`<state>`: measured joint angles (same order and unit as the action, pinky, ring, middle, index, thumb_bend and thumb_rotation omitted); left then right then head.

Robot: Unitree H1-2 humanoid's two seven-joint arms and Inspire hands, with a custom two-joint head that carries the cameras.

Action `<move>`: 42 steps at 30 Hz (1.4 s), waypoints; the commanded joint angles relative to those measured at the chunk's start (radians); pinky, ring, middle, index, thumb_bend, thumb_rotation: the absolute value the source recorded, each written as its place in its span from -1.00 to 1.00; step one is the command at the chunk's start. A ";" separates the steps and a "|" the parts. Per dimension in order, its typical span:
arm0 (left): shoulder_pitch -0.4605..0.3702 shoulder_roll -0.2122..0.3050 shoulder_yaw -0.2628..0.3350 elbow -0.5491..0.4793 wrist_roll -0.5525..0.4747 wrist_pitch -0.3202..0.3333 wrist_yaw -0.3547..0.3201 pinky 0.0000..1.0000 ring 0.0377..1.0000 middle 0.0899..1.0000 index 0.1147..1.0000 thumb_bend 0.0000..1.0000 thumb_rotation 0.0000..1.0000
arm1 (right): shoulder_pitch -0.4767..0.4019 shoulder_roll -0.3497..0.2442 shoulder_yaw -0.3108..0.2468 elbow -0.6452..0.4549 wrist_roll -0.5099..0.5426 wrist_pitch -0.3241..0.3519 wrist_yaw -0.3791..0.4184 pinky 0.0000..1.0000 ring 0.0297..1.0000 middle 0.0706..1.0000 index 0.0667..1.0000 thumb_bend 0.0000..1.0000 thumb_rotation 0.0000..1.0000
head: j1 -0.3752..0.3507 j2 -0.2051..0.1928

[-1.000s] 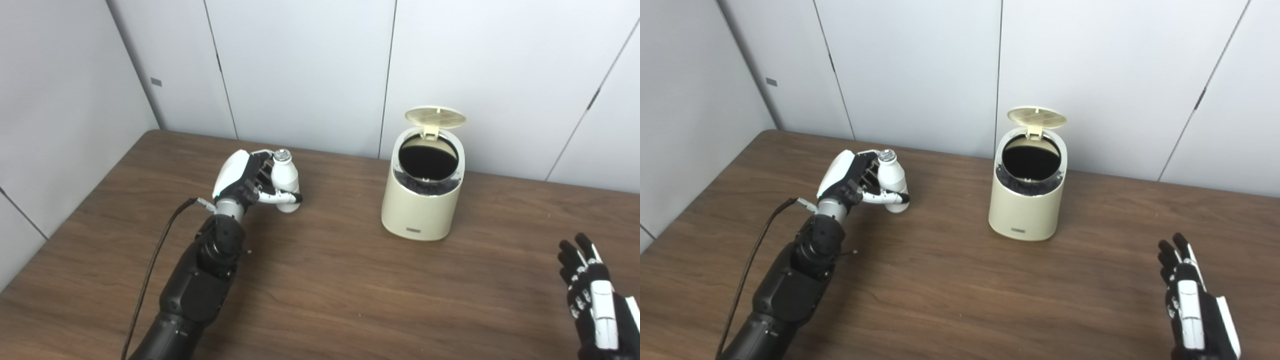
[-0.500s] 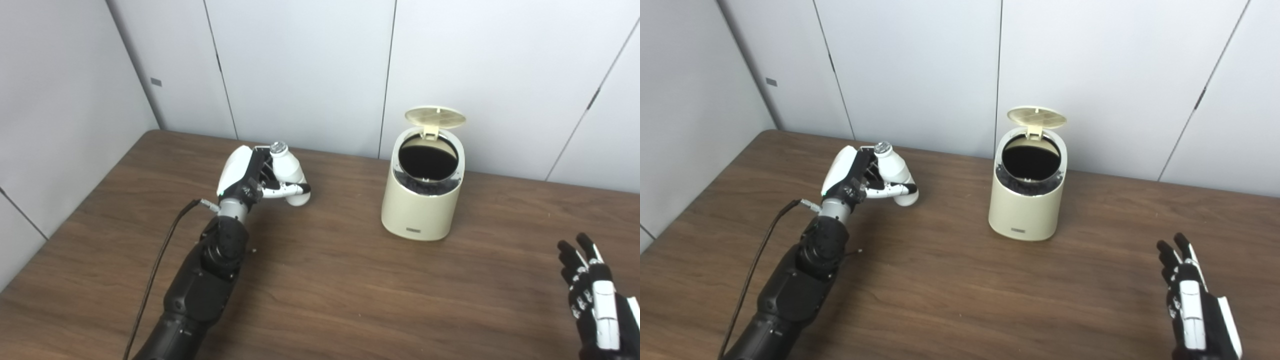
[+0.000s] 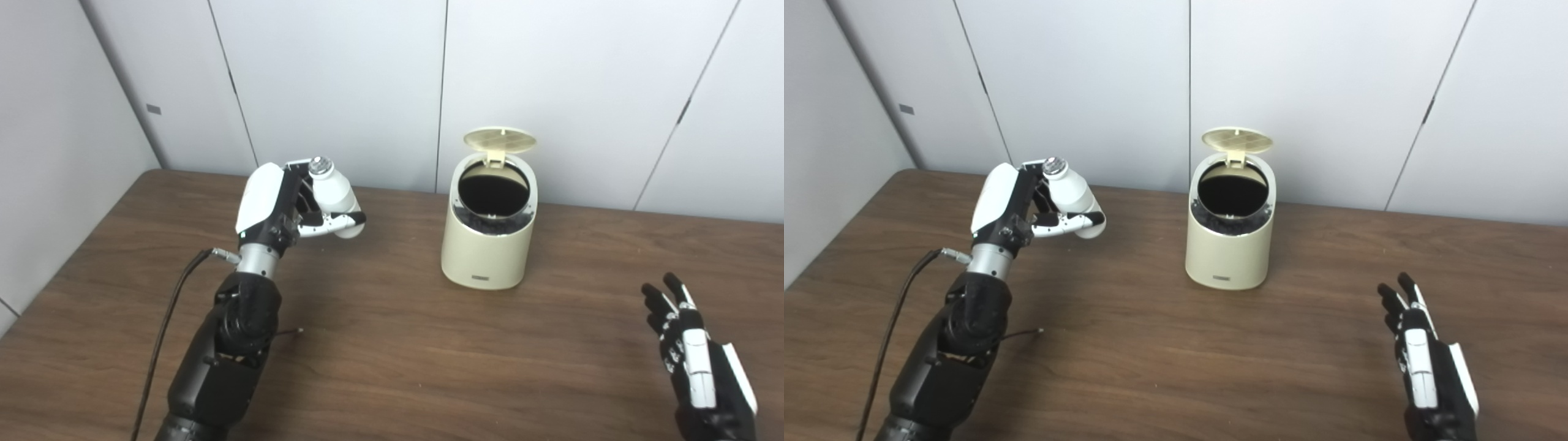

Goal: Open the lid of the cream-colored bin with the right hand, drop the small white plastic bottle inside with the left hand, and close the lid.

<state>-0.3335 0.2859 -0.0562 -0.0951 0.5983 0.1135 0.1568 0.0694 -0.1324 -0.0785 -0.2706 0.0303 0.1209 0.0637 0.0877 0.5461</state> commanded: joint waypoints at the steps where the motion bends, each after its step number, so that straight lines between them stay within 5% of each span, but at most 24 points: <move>1: -0.036 0.003 -0.004 -0.067 0.037 -0.034 0.024 -0.40 -0.34 -0.20 -0.09 -0.01 -1.00 | -0.012 -0.014 0.007 -0.006 -0.017 -0.063 0.004 0.91 0.92 0.83 0.96 0.31 1.00 | -0.006 -0.002; 6: -0.049 -0.014 -0.015 -0.141 0.050 -0.029 -0.015 -0.45 -0.33 -0.16 -0.06 -0.01 -1.00 | -0.011 0.000 0.017 0.023 -0.025 -0.089 -0.002 0.84 0.89 0.81 0.94 0.40 0.98 | -0.063 -0.021; 19: -0.108 -0.064 -0.049 -0.193 0.072 -0.058 -0.057 -0.27 -0.19 -0.14 -0.15 0.01 -1.00 | 0.006 0.024 0.025 0.030 -0.028 -0.091 -0.004 0.94 0.90 0.83 0.94 0.21 1.00 | -0.093 -0.046; 26: -0.147 -0.103 -0.076 -0.144 0.100 -0.105 -0.034 -0.41 -0.30 -0.13 -0.07 0.00 -1.00 | 0.004 0.027 0.031 0.047 -0.039 -0.109 -0.008 0.92 0.90 0.84 0.97 0.13 1.00 | -0.089 -0.053; 42: -0.238 -0.156 -0.109 0.061 0.133 -0.266 0.067 -0.35 -0.31 -0.20 -0.05 -0.01 -1.00 | 0.001 0.036 0.036 0.061 -0.049 -0.121 -0.012 0.95 0.91 0.84 0.97 0.21 1.00 | -0.092 -0.064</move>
<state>-0.5218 0.1355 -0.1648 -0.0282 0.7145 -0.1299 0.1876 0.0878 -0.0975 -0.0450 -0.2011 -0.0222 0.0359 0.0564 -0.0031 0.4817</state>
